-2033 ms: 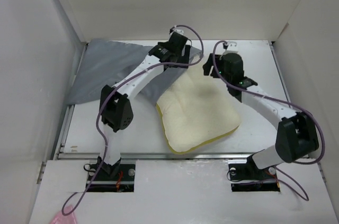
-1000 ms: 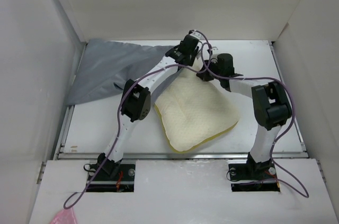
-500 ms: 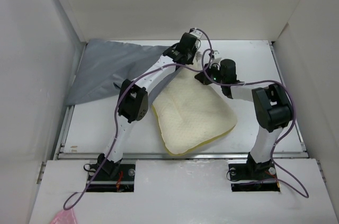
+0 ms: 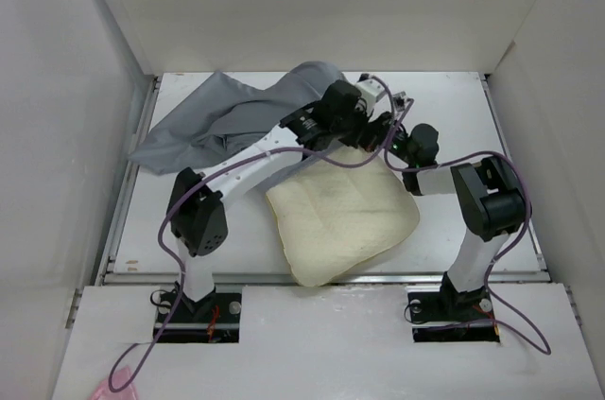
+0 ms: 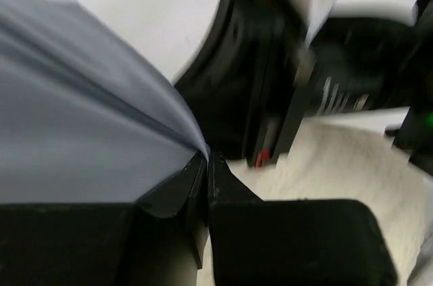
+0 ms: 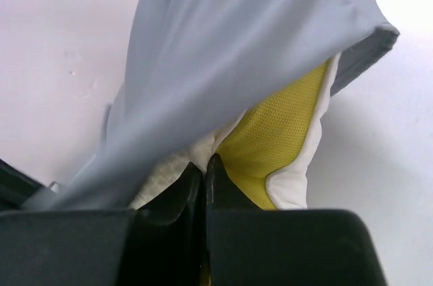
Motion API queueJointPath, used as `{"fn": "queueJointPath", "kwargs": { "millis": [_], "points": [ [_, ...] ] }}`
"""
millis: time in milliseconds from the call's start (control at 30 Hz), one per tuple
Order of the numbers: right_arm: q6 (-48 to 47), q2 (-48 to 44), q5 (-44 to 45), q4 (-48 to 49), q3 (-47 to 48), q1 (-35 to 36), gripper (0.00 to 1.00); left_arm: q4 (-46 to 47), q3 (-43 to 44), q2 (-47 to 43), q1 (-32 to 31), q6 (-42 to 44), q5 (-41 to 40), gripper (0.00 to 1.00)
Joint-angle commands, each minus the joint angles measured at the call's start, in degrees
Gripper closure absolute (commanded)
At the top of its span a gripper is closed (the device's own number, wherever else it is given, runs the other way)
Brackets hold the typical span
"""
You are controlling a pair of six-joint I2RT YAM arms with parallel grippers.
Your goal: Put the pillow into the pillowcase
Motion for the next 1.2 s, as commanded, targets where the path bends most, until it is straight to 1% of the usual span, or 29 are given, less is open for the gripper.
{"fn": "queueJointPath", "kwargs": {
  "millis": [0, 100, 167, 200, 300, 333, 367, 400, 433, 467, 500, 533, 567, 600, 633, 667, 700, 733, 767, 800, 833, 867, 900, 933, 967, 1000, 1033, 1100, 1167],
  "points": [
    [6.0, -3.8, 3.3, 22.9, -2.5, -1.3, 1.0, 5.2, -14.5, -5.5, -1.4, -6.7, 10.3, 1.0],
    [4.5, -4.7, 10.1, 14.3, -3.7, -1.3, 1.0, 7.0, -22.1, -9.5, -4.3, -10.7, 13.1, 1.0],
    [3.9, -4.7, 13.8, 11.8, -4.4, -1.3, 1.0, 7.0, -25.0, -12.3, -6.7, -12.2, 12.5, 1.0],
    [3.9, -4.7, 16.5, 10.6, -5.4, -1.8, 1.0, 8.3, -28.4, -13.2, -6.7, -14.2, 12.5, 1.0],
    [3.3, -5.2, 18.2, 10.0, -7.2, -1.8, 1.0, 8.9, -32.0, -14.6, -6.7, -16.9, 8.9, 1.0],
    [3.3, -6.1, 18.2, 7.2, -7.2, -1.8, 1.0, 8.9, -32.6, -14.6, -6.7, -18.6, 6.9, 1.0],
    [1.8, -7.3, 18.2, 5.5, -7.7, -1.8, 1.0, 7.8, -32.1, -14.6, -6.2, -19.3, 4.8, 0.97],
    [0.9, -8.2, 17.2, 3.1, -7.7, -1.8, 0.96, 7.0, -32.1, -14.6, -5.0, -20.0, 4.3, 0.82],
    [-0.4, -9.0, 17.2, -0.3, -7.7, -1.8, 0.86, 5.6, -31.1, -14.6, -4.4, -20.6, 3.3, 0.39],
    [-2.8, -11.1, 17.2, -7.8, -7.7, -1.8, 0.61, 5.1, -30.6, -15.7, -4.4, -22.2, -0.5, 0.28],
    [-4.3, -12.6, 18.2, -12.7, -7.1, -1.8, 0.4, 5.1, -30.6, -18.2, -3.9, -22.7, -2.7, 0.25],
    [-5.0, -14.3, 23.0, -18.0, -7.1, -1.8, 0.3, 4.3, -30.6, -19.9, -3.9, -23.5, -5.3, 0.2],
    [-5.0, -17.7, 24.7, -26.9, -6.3, -1.8, 0.22, 3.5, -31.7, -21.7, -3.9, -24.5, -7.6, 0.0],
    [-7.2, -19.8, 26.9, -31.5, -5.8, -1.8, 0.18, 3.5, -32.5, -23.6, -3.2, -26.5, -11.0, 0.0],
    [-8.1, -22.0, 31.8, -36.1, -5.3, -1.8, 0.16, 1.4, -33.5, -27.5, -2.6, -28.1, -13.0, 0.0],
    [-9.7, -24.0, 34.5, -40.9, -2.8, -1.8, 0.14, 0.2, -36.0, -29.7, -2.6, -29.9, -15.2, 0.0],
    [-12.3, -27.5, 37.6, -52.7, -1.0, -1.8, 0.12, -1.1, -37.5, -31.6, -1.6, -32.1, -18.9, 0.0],
    [-13.8, -29.0, 39.2, -57.3, 0.6, -1.8, 0.12, -2.7, -39.2, -35.6, -1.0, -37.3, -20.5, 0.0],
    [-15.0, -30.3, 39.9, -61.8, 3.5, -1.8, 0.12, -5.5, -41.0, -37.8, 0.6, -40.2, -21.7, 0.0],
    [-16.3, -32.9, 38.4, -68.0, 4.3, -1.1, 0.12, -6.6, -45.6, -39.9, 1.4, -42.8, -23.3, 0.0],
    [-19.0, -34.2, 37.1, -70.3, 4.8, 0.3, 0.08, -7.5, -48.2, -42.0, 2.3, -45.4, -23.8, 0.0],
    [-20.4, -35.1, 37.1, -72.9, 5.6, 2.5, 0.08, -7.5, -50.9, -46.3, 3.9, -49.6, -23.8, 0.0],
    [-22.4, -35.9, 37.1, -78.0, 7.2, 9.2, 0.08, -7.5, -56.8, -48.5, 4.9, -51.0, -23.8, 0.0],
    [-25.0, -35.9, 39.1, -80.5, 7.9, 16.8, 0.07, -5.2, -59.7, -52.3, 6.4, -51.9, -21.7, 0.0],
    [-26.2, -35.9, 39.1, -82.0, 7.9, 16.9, 0.07, -5.2, -62.4, -54.2, 7.0, -51.9, -20.4, 0.0],
    [-27.3, -35.9, 39.1, -83.1, 8.4, 23.1, 0.07, -2.2, -64.8, -55.9, 7.0, -52.6, -19.5, 0.0],
    [-27.3, -33.3, 38.1, -83.9, 9.0, 25.5, 0.07, -0.7, -68.9, -57.3, 7.0, -53.1, -18.9, 0.0],
    [-29.3, -30.4, 33.0, -83.9, 9.7, 29.6, 0.07, 3.0, -71.9, -60.1, 7.5, -53.1, -18.4, 0.0],
    [-31.2, -25.5, 30.5, -83.9, 12.0, 32.1, 0.07, 5.3, -75.0, -60.6, 7.5, -53.1, -17.5, 0.0]
  ]
}}
